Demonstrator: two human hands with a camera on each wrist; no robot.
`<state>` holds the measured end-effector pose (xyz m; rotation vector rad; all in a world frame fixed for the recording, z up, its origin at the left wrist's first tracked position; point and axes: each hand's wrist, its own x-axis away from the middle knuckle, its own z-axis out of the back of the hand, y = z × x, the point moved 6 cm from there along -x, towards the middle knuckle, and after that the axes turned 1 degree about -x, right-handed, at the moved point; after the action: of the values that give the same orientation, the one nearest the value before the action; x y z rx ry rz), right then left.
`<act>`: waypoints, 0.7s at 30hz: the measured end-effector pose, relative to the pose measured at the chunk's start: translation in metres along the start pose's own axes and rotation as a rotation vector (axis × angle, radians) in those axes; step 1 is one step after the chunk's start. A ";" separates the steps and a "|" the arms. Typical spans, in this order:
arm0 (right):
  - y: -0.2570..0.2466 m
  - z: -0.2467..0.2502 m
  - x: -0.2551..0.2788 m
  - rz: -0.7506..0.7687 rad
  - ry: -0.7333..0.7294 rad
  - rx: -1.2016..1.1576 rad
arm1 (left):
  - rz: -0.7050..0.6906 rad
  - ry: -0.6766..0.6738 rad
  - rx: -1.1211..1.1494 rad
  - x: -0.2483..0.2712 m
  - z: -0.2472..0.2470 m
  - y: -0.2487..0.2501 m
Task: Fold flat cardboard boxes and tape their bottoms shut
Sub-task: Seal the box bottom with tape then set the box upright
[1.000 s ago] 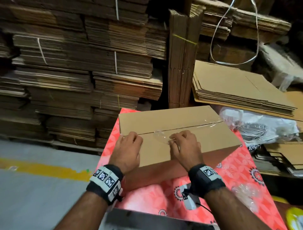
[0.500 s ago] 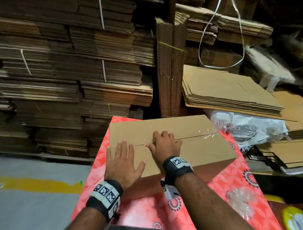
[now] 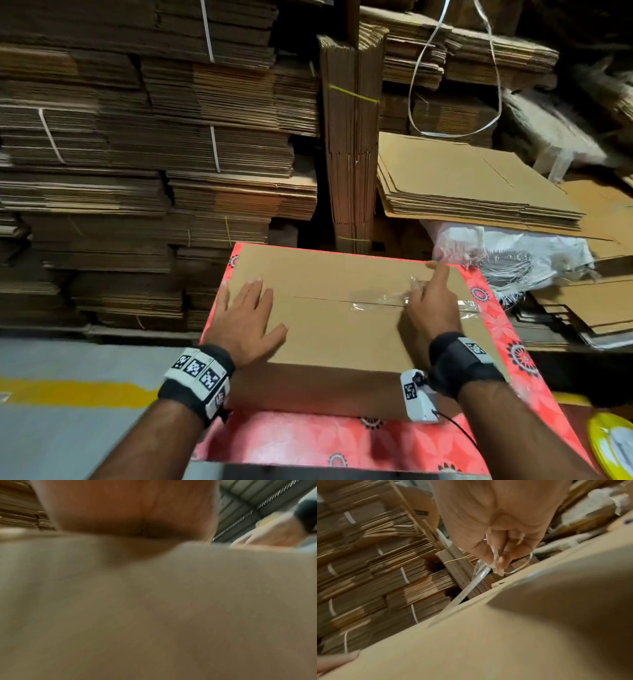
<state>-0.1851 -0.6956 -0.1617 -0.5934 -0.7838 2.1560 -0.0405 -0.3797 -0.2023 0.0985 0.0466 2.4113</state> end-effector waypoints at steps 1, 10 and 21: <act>-0.005 -0.003 0.001 0.041 -0.024 0.002 | -0.009 0.004 0.020 -0.004 0.004 0.012; -0.066 -0.079 0.051 0.499 -0.670 0.481 | -0.010 0.071 0.245 -0.013 -0.003 0.101; 0.000 0.000 0.020 -0.352 -0.326 -1.056 | 0.013 0.051 0.256 -0.024 -0.005 0.071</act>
<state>-0.1973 -0.6800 -0.1644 -0.5363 -2.0610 1.3995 -0.0705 -0.4484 -0.2040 0.1555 0.3788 2.4103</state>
